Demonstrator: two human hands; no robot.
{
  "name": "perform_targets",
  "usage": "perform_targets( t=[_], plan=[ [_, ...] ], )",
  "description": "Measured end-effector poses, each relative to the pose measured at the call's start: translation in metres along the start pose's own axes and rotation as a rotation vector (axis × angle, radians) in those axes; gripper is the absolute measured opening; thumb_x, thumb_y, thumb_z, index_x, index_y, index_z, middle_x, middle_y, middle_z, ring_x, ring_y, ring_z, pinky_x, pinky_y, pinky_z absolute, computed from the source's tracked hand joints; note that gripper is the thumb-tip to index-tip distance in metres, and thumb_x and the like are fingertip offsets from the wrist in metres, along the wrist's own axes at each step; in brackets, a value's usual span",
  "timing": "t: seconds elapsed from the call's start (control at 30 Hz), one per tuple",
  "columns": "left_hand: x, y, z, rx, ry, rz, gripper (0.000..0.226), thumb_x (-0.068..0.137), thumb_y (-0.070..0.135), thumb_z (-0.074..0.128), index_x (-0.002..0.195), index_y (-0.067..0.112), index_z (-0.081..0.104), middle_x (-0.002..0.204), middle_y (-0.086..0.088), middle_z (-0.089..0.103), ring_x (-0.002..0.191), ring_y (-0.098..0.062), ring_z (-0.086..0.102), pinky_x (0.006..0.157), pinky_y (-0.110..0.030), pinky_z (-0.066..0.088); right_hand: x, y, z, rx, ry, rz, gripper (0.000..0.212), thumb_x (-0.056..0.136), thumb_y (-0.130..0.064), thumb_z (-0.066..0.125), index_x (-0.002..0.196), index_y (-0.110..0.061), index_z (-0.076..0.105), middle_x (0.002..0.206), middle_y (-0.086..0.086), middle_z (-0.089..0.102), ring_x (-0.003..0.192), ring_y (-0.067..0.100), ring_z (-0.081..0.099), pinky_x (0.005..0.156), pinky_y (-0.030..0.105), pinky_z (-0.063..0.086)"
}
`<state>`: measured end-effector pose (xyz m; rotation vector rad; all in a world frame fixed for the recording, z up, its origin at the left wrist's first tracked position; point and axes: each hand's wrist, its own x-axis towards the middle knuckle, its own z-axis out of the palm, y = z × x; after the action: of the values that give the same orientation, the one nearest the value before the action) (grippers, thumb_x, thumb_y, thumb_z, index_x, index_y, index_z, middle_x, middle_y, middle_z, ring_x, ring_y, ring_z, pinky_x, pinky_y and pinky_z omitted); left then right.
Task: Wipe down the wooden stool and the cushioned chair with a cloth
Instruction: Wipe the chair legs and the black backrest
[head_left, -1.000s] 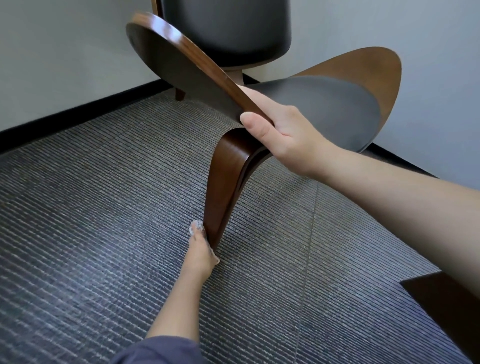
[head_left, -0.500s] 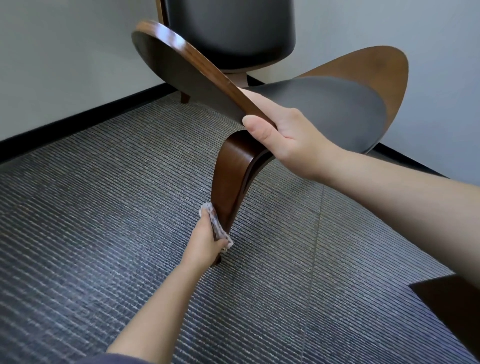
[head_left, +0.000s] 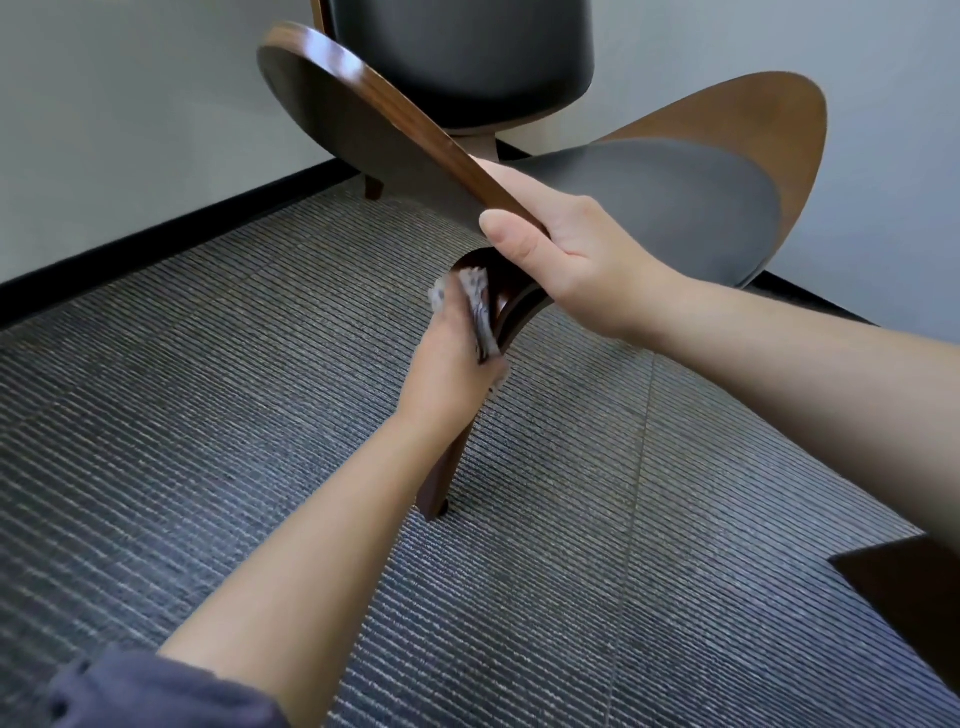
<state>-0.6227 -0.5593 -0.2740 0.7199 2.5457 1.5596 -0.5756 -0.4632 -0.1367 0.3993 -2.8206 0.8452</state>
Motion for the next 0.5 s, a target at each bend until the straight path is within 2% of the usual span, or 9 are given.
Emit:
perform_targets(
  t=[0.07,0.13,0.2,0.27,0.33,0.4,0.5],
  plan=[
    [0.01,0.006,-0.002,0.024,0.008,0.047,0.086,0.079,0.012,0.074,0.147,0.014,0.021,0.122,-0.003,0.054,0.102,-0.015,0.057,0.069,-0.018,0.039,0.0,0.0,0.0,0.004,0.0,-0.005,0.047,0.103,-0.033,0.039,0.149,-0.022,0.035,0.142,-0.012,0.049,0.13,-0.002,0.044,0.11,0.019,0.033],
    [0.016,0.008,-0.004,0.037,-0.011,0.03,0.086,0.079,0.014,0.074,0.147,0.015,0.021,0.117,-0.001,0.056,0.1,-0.018,0.06,0.068,-0.021,0.045,0.001,0.0,0.0,0.005,-0.005,-0.006,0.047,0.103,-0.033,0.039,0.149,-0.022,0.035,0.141,-0.013,0.049,0.129,-0.003,0.045,0.109,0.018,0.034],
    [0.012,0.007,-0.005,0.033,-0.034,-0.039,0.098,0.079,0.017,0.075,0.153,0.015,0.011,0.117,0.004,0.052,0.096,-0.013,0.056,0.061,-0.009,0.039,0.001,0.0,-0.001,0.007,-0.003,-0.004,0.047,0.103,-0.033,0.039,0.148,-0.022,0.035,0.135,-0.019,0.051,0.123,-0.008,0.047,0.104,0.015,0.035],
    [0.004,0.004,-0.006,0.026,-0.07,-0.133,0.104,0.082,0.022,0.075,0.155,0.013,0.002,0.123,-0.002,0.053,0.094,-0.014,0.058,0.061,-0.007,0.039,0.001,0.0,-0.002,-0.003,-0.006,0.002,0.046,0.103,-0.032,0.04,0.148,-0.022,0.036,0.125,-0.03,0.048,0.112,-0.017,0.046,0.096,0.008,0.032],
    [-0.003,0.001,-0.007,0.008,-0.111,-0.202,0.102,0.086,0.024,0.072,0.155,0.012,-0.002,0.117,-0.003,0.054,0.076,-0.005,0.055,0.053,-0.002,0.038,0.001,0.0,-0.002,-0.017,-0.009,0.003,0.046,0.103,-0.032,0.04,0.148,-0.022,0.035,0.122,-0.034,0.045,0.107,-0.021,0.045,0.093,0.005,0.03],
    [-0.007,0.001,-0.011,-0.009,-0.133,-0.238,0.093,0.09,0.023,0.069,0.155,0.012,0.004,0.104,0.004,0.053,0.066,0.001,0.049,0.045,-0.004,0.038,0.001,0.001,-0.002,-0.021,-0.013,-0.012,0.048,0.103,-0.034,0.039,0.149,-0.022,0.034,0.134,-0.026,0.048,0.117,-0.014,0.046,0.099,0.01,0.033],
    [-0.022,0.006,-0.021,-0.046,-0.119,-0.284,0.072,0.089,0.024,0.069,0.147,0.013,0.027,0.106,0.003,0.059,0.087,-0.01,0.061,0.06,-0.016,0.045,0.003,0.001,-0.003,-0.014,-0.035,-0.022,0.05,0.102,-0.037,0.039,0.149,-0.023,0.034,0.149,-0.012,0.043,0.134,-0.001,0.041,0.112,0.024,0.033]
  ],
)
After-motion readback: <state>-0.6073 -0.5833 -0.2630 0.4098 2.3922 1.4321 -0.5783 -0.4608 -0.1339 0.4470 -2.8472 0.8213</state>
